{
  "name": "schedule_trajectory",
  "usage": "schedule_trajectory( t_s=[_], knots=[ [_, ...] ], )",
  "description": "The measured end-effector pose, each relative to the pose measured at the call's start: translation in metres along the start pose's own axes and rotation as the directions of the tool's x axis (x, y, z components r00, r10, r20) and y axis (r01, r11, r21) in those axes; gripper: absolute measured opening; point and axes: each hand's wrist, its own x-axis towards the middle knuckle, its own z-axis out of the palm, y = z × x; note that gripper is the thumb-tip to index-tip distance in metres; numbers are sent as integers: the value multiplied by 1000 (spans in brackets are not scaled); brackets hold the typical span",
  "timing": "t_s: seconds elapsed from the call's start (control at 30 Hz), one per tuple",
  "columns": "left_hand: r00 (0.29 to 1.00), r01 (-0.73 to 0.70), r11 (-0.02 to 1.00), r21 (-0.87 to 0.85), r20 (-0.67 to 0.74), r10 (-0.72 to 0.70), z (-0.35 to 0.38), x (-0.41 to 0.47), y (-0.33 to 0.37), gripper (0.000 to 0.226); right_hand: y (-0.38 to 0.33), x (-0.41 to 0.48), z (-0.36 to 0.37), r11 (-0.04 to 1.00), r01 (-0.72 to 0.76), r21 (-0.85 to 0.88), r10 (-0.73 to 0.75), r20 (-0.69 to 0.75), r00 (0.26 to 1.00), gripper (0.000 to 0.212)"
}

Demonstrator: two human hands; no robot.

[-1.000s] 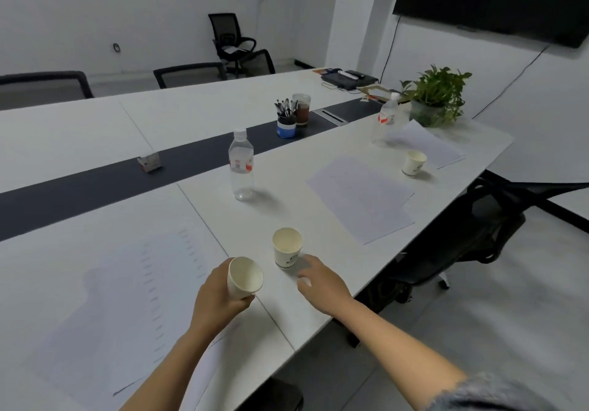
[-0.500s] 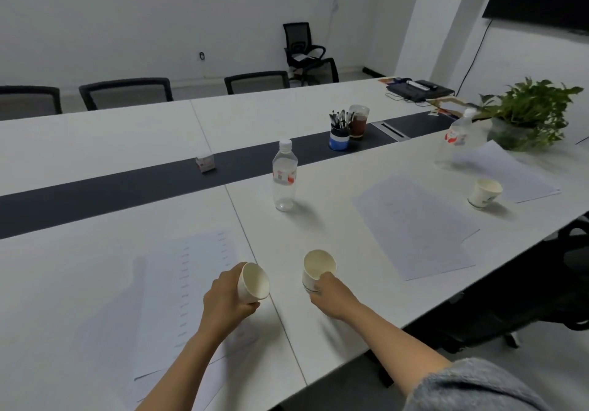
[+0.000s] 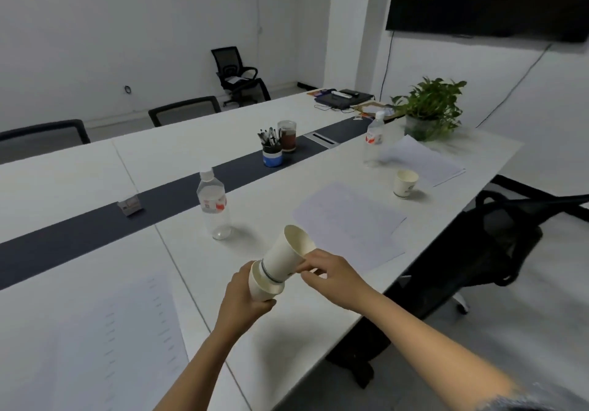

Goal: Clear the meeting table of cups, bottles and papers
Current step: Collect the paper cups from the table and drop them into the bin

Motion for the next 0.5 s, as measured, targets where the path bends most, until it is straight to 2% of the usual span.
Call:
schedule_trajectory(
  t_s=[0.13,0.27,0.37,0.5],
  knots=[
    [982,-98,991,-86,151,111,47,10,39,57,25,-30,-26,992,-84,-98,86,21,996,18],
    [933,-156,975,-160,299,199,100,9,75,61,58,-68,-59,965,-211,-157,207,-43,977,19],
    [900,-183,960,-213,357,251,130,6,99,60,76,-89,-82,947,-272,-171,259,-93,961,27],
    [857,-211,933,-292,404,320,170,0,131,60,94,-113,-110,937,-281,-207,253,-154,955,40]
  ],
)
